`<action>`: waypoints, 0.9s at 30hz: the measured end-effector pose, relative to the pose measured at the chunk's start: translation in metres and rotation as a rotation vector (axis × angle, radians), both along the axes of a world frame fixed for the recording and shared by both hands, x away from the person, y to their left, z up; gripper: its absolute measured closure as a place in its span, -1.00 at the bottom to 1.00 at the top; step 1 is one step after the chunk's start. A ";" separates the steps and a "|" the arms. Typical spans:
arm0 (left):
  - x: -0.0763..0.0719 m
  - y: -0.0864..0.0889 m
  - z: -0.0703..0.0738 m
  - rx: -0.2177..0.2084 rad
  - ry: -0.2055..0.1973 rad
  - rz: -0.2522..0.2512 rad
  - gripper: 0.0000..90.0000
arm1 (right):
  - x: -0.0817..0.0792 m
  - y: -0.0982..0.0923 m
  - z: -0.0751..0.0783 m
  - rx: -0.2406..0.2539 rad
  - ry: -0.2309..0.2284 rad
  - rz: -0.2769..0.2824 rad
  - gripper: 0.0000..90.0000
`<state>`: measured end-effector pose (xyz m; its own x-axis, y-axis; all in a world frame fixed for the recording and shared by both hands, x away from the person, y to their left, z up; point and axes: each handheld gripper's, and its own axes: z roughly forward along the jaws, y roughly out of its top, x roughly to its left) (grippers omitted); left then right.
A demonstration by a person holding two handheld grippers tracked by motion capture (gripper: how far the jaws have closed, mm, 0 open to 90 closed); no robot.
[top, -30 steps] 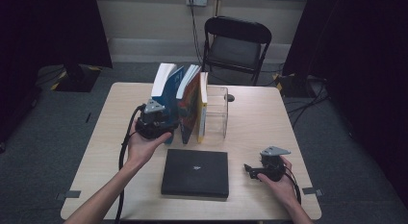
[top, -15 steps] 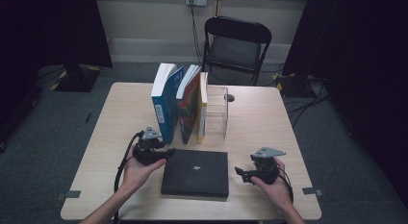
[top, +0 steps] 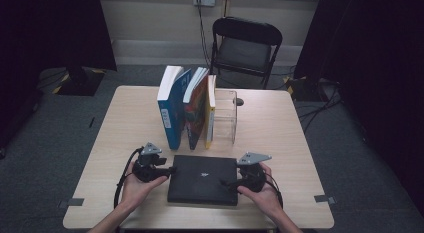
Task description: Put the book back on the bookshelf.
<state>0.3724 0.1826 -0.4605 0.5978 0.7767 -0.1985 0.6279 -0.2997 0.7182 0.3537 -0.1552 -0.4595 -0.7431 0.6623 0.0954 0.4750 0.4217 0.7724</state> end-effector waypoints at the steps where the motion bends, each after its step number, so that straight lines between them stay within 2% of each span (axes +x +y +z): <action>1: 0.003 0.001 -0.002 -0.004 0.015 -0.004 -0.06 | -0.005 0.001 -0.001 0.005 0.006 0.009 -0.66; 3: 0.007 0.001 -0.004 -0.003 0.005 -0.006 -0.12 | -0.015 0.001 -0.004 -0.002 0.009 0.019 -0.67; 5: 0.012 0.000 -0.004 -0.012 0.013 -0.009 -0.12 | -0.022 -0.003 -0.005 0.001 -0.002 0.014 -0.67; 7: 0.016 -0.002 -0.006 -0.030 0.017 -0.009 -0.15 | -0.027 -0.006 -0.006 0.000 0.015 0.017 -0.68; 8: 0.018 -0.003 -0.006 -0.023 0.016 -0.013 -0.16 | -0.030 -0.008 -0.008 -0.004 0.032 0.018 -0.68; 11: 0.023 -0.008 -0.006 -0.010 -0.010 -0.016 -0.18 | -0.037 -0.010 -0.012 -0.004 0.043 0.025 -0.69; 14: 0.029 -0.014 -0.006 -0.007 -0.024 -0.028 -0.18 | -0.044 -0.009 -0.014 -0.031 0.029 0.030 -0.73; 17: 0.032 -0.016 -0.008 -0.024 -0.020 -0.035 -0.18 | -0.045 -0.008 -0.014 -0.040 0.027 0.024 -0.75; 24: 0.035 -0.023 -0.012 -0.047 -0.044 -0.062 -0.21 | -0.046 -0.007 -0.017 -0.047 0.016 0.026 -0.78; 26: 0.036 -0.025 -0.013 -0.067 -0.030 -0.069 -0.20 | -0.046 -0.007 -0.017 -0.048 0.014 0.026 -0.78; 27: 0.036 -0.025 -0.013 -0.062 -0.028 -0.073 -0.22 | -0.046 -0.007 -0.017 -0.049 0.015 0.025 -0.78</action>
